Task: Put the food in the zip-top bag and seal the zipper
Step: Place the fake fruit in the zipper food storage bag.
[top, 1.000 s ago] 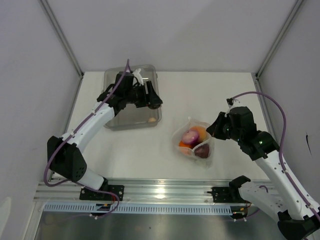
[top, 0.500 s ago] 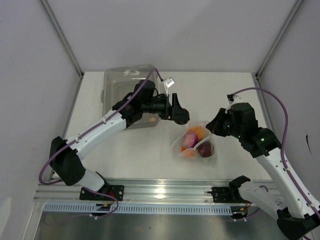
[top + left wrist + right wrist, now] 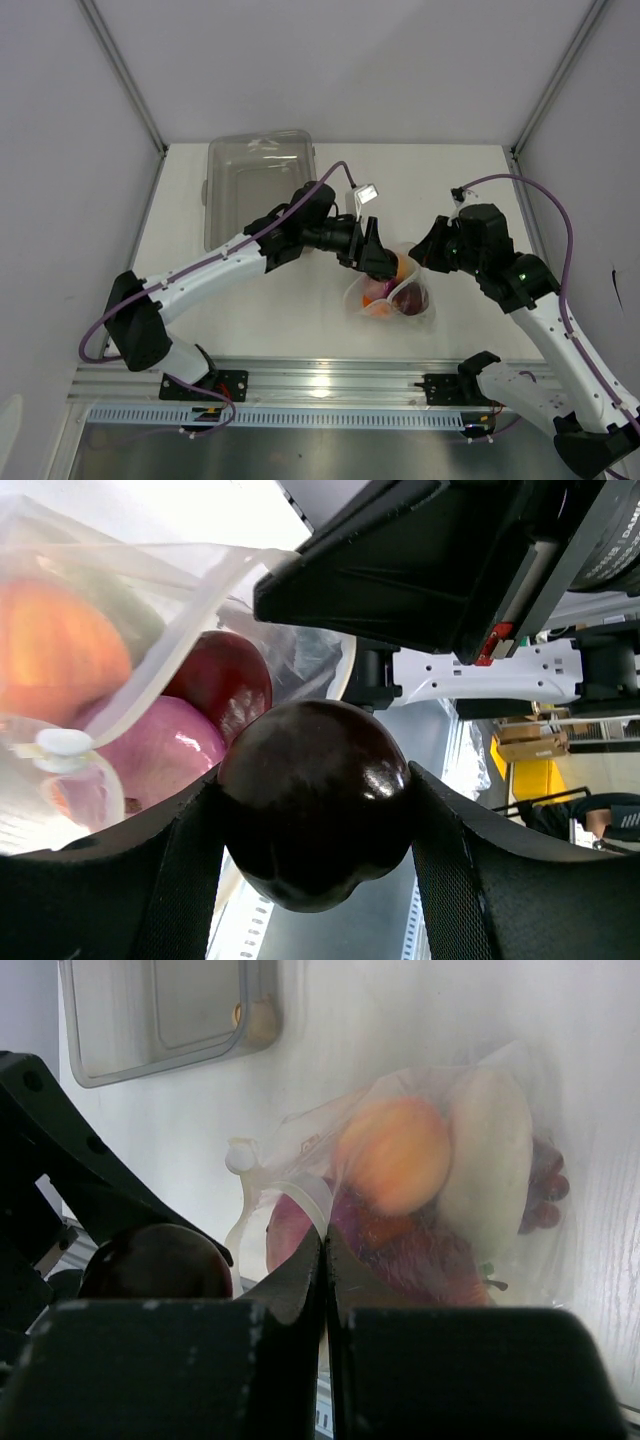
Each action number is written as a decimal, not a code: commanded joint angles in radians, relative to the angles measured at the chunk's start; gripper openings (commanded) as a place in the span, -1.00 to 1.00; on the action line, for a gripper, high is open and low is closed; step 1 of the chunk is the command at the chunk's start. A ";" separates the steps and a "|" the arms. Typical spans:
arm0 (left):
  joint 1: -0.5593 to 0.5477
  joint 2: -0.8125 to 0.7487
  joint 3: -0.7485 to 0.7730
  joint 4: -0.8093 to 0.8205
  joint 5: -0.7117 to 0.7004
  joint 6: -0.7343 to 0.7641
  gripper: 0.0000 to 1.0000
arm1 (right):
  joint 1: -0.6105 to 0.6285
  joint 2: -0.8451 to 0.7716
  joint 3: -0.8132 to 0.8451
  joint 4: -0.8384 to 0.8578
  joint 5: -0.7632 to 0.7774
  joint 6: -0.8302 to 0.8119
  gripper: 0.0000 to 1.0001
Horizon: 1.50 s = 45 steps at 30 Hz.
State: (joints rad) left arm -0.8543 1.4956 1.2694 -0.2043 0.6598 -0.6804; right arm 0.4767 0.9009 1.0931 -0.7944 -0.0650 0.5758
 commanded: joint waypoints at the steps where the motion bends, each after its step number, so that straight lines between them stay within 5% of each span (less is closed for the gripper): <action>1: -0.020 -0.015 -0.001 0.025 0.012 0.018 -0.99 | 0.008 0.001 0.056 0.043 -0.010 0.012 -1.00; 17: -0.048 0.124 0.044 0.057 0.008 -0.038 -0.77 | 0.019 -0.010 0.048 0.047 0.004 0.022 -1.00; 36: -0.058 0.192 0.076 0.089 -0.064 -0.070 -0.18 | 0.025 -0.019 0.056 0.054 0.011 0.032 -1.00; 45: -0.058 0.221 0.107 0.072 -0.094 -0.030 0.31 | 0.026 -0.022 0.071 0.038 0.025 0.029 -1.00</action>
State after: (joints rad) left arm -0.9073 1.7069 1.3178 -0.1440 0.5934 -0.7387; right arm 0.4961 0.9016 1.1004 -0.7982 -0.0441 0.5941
